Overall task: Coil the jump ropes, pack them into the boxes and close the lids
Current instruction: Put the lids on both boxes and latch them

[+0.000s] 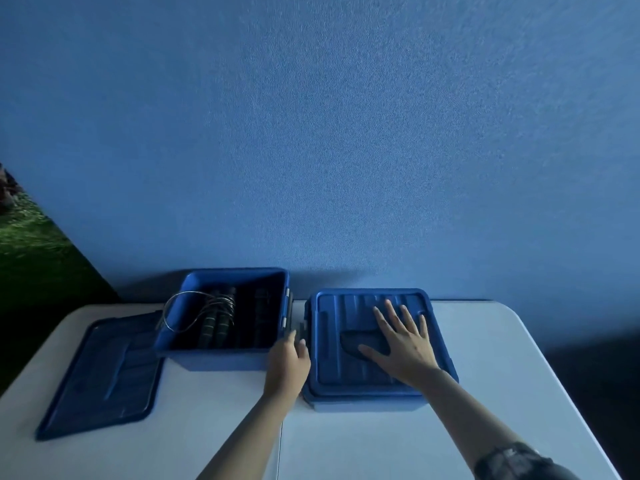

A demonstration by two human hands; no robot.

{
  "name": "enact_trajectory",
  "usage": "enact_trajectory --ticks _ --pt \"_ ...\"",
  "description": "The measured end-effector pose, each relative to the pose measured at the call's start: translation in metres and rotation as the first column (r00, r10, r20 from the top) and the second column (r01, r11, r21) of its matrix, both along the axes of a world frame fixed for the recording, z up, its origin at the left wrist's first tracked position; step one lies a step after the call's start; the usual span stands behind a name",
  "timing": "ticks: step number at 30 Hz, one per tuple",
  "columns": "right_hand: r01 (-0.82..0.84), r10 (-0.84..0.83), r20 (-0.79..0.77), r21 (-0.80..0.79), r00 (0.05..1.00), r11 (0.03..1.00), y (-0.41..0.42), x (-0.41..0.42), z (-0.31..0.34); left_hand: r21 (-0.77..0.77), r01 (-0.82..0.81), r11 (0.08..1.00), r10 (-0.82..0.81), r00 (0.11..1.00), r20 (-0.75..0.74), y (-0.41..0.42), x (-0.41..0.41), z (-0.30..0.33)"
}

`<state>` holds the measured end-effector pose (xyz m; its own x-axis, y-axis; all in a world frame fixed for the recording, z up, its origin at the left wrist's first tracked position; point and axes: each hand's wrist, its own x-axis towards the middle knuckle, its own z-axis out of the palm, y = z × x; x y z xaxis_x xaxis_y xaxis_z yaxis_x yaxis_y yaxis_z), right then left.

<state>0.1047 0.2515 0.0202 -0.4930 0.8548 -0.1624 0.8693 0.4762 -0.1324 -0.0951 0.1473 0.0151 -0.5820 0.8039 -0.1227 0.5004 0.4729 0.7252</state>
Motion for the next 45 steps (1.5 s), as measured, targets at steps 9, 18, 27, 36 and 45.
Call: enact_trajectory --ticks 9,18,27,36,45 --pt "-0.415 0.415 0.011 -0.038 0.91 0.909 -0.024 0.004 -0.006 -0.017 -0.034 0.999 0.035 0.999 0.03 0.001 0.001 0.002" --pt "-0.377 0.369 -0.159 -0.028 0.916 0.926 -0.025 0.004 -0.007 0.006 -0.007 1.0 0.007 1.0 0.025 -0.002 -0.004 0.005" --pt "-0.319 0.226 -0.337 -0.256 0.914 0.912 -0.013 0.007 0.014 -0.013 -0.003 1.0 0.003 1.0 0.027 -0.002 -0.002 0.006" --pt "-0.337 0.266 -0.286 -0.237 0.92 0.911 -0.036 -0.003 0.009 -0.018 -0.037 0.999 0.038 0.993 0.111 -0.002 -0.008 0.005" --pt "-0.358 0.312 -0.215 -0.22 0.925 0.908 -0.033 0.0 0.001 0.025 -0.065 0.998 0.059 0.98 0.192 -0.006 0.0 0.009"
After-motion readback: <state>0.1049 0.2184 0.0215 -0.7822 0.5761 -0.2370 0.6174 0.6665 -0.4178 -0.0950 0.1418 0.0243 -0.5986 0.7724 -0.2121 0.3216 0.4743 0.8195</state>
